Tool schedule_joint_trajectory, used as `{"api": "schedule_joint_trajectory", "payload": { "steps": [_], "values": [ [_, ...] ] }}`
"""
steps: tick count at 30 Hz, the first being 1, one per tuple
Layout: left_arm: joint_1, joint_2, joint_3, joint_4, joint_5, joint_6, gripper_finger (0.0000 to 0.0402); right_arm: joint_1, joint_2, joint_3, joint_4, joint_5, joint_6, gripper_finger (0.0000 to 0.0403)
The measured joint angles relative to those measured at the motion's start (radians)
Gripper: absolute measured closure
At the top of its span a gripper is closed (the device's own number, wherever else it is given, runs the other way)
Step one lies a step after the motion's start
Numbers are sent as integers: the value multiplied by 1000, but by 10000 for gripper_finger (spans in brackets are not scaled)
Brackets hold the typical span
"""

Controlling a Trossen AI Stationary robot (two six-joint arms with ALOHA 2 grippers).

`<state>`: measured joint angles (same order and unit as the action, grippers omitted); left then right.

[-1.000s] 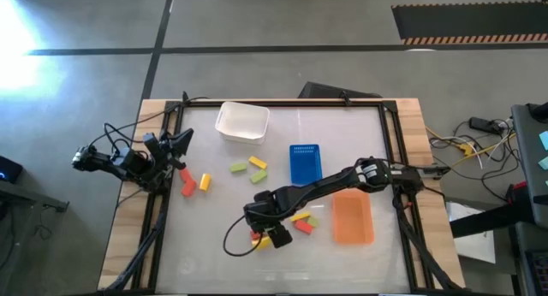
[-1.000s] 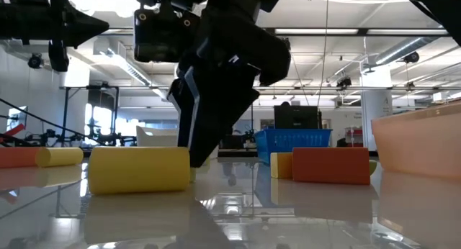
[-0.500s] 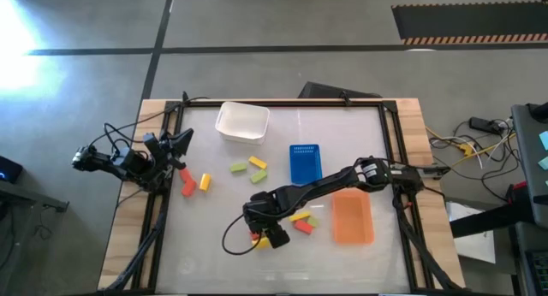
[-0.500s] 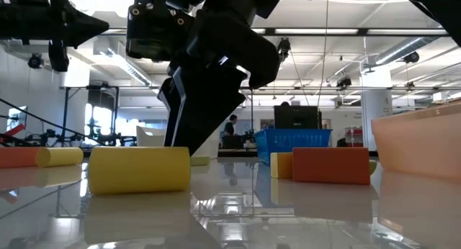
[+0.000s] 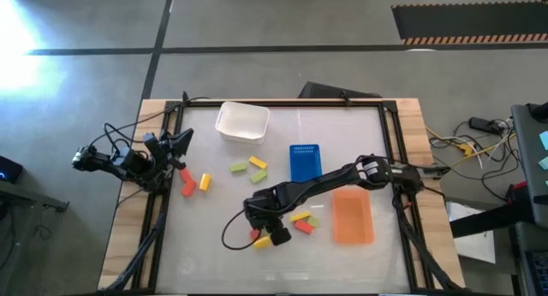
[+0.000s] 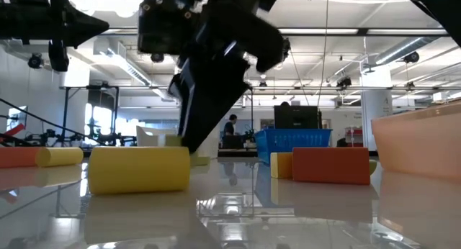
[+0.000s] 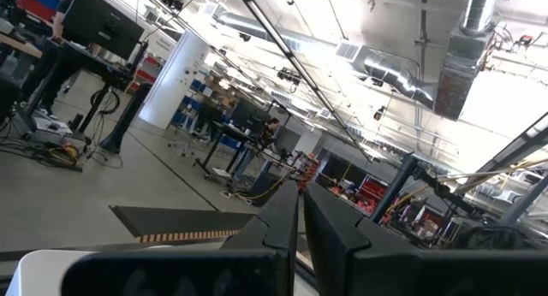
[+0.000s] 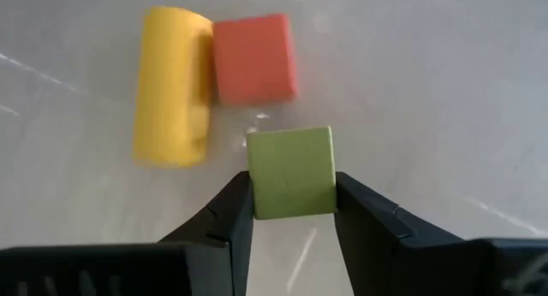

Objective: Sort & place blocks by color
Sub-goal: Put the green block into the orange bin

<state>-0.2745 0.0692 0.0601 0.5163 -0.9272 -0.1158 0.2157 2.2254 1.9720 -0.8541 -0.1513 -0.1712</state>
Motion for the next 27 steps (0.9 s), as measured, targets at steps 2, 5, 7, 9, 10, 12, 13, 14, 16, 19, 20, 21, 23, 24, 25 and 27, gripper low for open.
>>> {"api": "schedule_joint_trajectory", "payload": {
  "steps": [2, 5, 7, 9, 10, 12, 13, 14, 16, 19, 20, 21, 23, 24, 25, 27],
  "values": [
    [0, 0, 2, 0, 0, 0, 394, 0, -33, 0, -46, 40, 25, 284],
    [0, -1, 1, 0, 0, 0, 394, 0, -84, 2, -125, 100, 96, 284],
    [0, -2, 1, 1, 0, 0, 394, 0, -120, 2, -186, 128, 164, 284],
    [0, -2, 3, 0, 0, 1, 394, 2, -159, -2, -244, 163, 245, 284],
    [0, -2, 3, 1, 0, 1, 394, 2, -180, -9, -275, 181, 287, 284],
    [0, -3, 3, 3, 0, 2, 394, 7, -225, -34, -316, 219, 381, 284],
    [0, -3, 3, 6, 0, 5, 394, 12, -251, -57, -324, 236, 431, 284],
    [0, -3, 3, 17, 0, 19, 394, 16, -278, -86, -331, 251, 482, 284],
    [0, -4, 3, 36, 0, 41, 394, 27, -340, -156, -328, 258, 577, 284],
    [0, -5, 2, 36, 0, 45, 394, 51, -441, -286, -332, 271, 718, 284],
    [0, -5, 2, 37, 0, 45, 394, 60, -476, -333, -331, 274, 770, 284],
    [0, -4, 2, 38, 0, 45, 394, 70, -510, -382, -333, 275, 822, 284],
    [0, -4, 1, 37, 0, 47, 394, 89, -583, -478, -335, 274, 928, 284],
    [0, -5, 0, 37, 0, 47, 394, 100, -621, -524, -337, 272, 980, 284],
    [0, -5, 0, 38, 0, 47, 394, 113, -658, -567, -337, 269, 1027, 284],
    [0, -5, 0, 37, 0, 47, 394, 137, -735, -648, -337, 260, 1118, 284]
  ]
}}
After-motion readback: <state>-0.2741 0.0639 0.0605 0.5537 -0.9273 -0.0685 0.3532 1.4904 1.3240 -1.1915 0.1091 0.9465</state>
